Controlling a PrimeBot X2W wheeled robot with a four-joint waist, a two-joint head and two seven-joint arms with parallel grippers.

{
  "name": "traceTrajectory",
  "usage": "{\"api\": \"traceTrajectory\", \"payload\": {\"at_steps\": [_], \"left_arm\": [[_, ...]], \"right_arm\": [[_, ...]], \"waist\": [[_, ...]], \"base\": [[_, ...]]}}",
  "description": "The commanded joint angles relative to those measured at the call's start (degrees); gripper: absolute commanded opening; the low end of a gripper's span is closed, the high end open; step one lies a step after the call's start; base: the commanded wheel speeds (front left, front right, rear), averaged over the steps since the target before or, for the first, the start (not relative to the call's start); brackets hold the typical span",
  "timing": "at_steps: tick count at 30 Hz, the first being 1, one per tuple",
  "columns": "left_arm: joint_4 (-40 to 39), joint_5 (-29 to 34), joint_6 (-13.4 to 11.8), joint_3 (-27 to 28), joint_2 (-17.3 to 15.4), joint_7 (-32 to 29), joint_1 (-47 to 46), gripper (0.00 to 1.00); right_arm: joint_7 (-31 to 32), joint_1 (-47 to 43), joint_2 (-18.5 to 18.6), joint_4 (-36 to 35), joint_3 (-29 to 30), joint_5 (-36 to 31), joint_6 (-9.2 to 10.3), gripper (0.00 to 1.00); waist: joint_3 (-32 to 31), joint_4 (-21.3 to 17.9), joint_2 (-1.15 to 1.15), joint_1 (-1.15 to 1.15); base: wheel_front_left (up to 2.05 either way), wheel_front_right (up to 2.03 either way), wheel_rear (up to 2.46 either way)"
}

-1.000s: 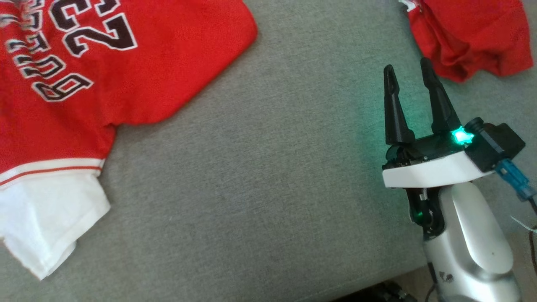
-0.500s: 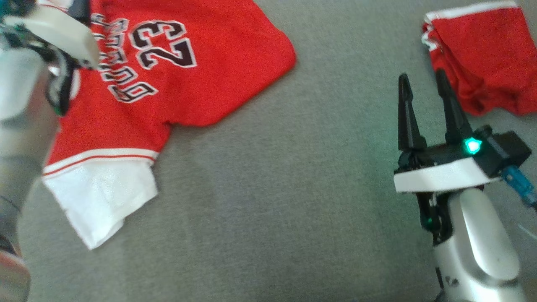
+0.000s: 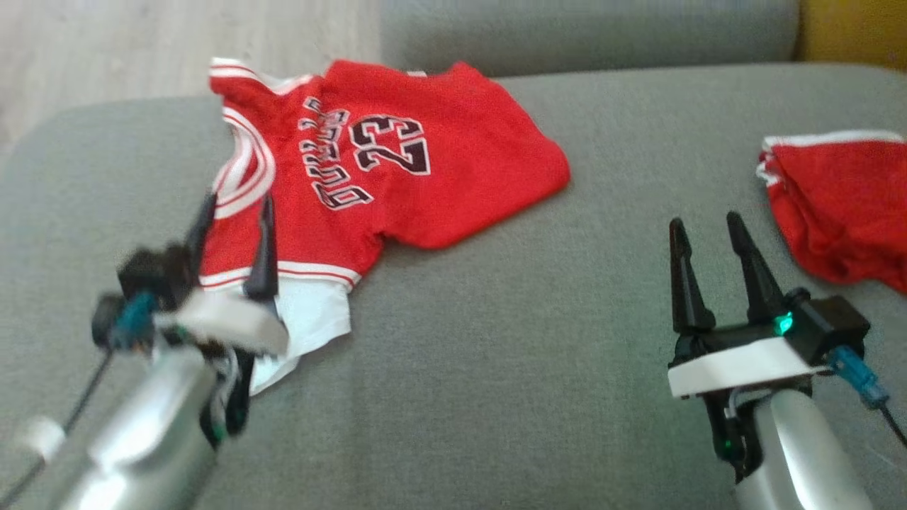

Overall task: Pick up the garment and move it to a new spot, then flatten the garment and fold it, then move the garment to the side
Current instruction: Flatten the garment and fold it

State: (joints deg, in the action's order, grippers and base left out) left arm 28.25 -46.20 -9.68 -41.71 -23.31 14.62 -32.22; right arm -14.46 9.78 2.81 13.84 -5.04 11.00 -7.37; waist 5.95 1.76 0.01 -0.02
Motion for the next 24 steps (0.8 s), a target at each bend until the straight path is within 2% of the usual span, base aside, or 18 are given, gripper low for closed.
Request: {"api": "traceTrajectory", "payload": {"at_steps": [1, 5, 7, 17, 20, 24], "left_arm": [[-3.34, 0.44, -0.88, 3.93, -0.91, 0.37, 1.06, 1.00], [-7.54, 2.09, -2.70, 7.38, 0.54, 0.38, 8.53, 1.00], [-8.29, 2.55, -2.86, 8.10, 1.01, 0.38, 9.94, 1.00], [-10.75, 7.24, -1.09, 12.51, 4.12, 0.38, 13.94, 1.00], [-10.38, 8.45, -0.15, 12.74, 5.36, 0.38, 13.18, 1.00], [-9.23, 9.75, 1.45, 12.54, 7.89, 0.38, 11.17, 1.00]], "right_arm": [[-0.54, 0.29, 0.07, -1.35, -1.44, -0.05, -0.12, 1.00], [-0.54, -0.81, 0.07, -1.03, -1.79, 0.29, -0.12, 1.00], [-0.54, -0.97, 0.07, -1.00, -1.82, 0.34, -0.12, 1.00], [-0.54, 1.35, 0.07, 0.20, -1.51, -2.21, -0.12, 1.00], [0.08, 4.94, 0.07, 4.71, -1.01, -2.59, -0.12, 1.00], [5.44, 13.22, 0.08, 13.30, 0.97, -0.23, -0.12, 1.00]], "waist": [[-2.47, 1.87, -0.01, 0.02], [-3.56, 2.20, -0.01, 0.02], [-3.66, 2.26, -0.01, 0.02], [-1.10, 4.51, -0.01, 0.02], [0.77, 6.04, -0.01, 0.02], [3.65, 8.88, -0.01, 0.02]], "base": [[0.00, 0.00, 0.00], [0.00, 0.00, 0.00], [0.00, 0.00, 0.00], [0.00, 0.00, 0.00], [0.00, 0.00, 0.00], [0.00, 0.00, 0.00]]}}
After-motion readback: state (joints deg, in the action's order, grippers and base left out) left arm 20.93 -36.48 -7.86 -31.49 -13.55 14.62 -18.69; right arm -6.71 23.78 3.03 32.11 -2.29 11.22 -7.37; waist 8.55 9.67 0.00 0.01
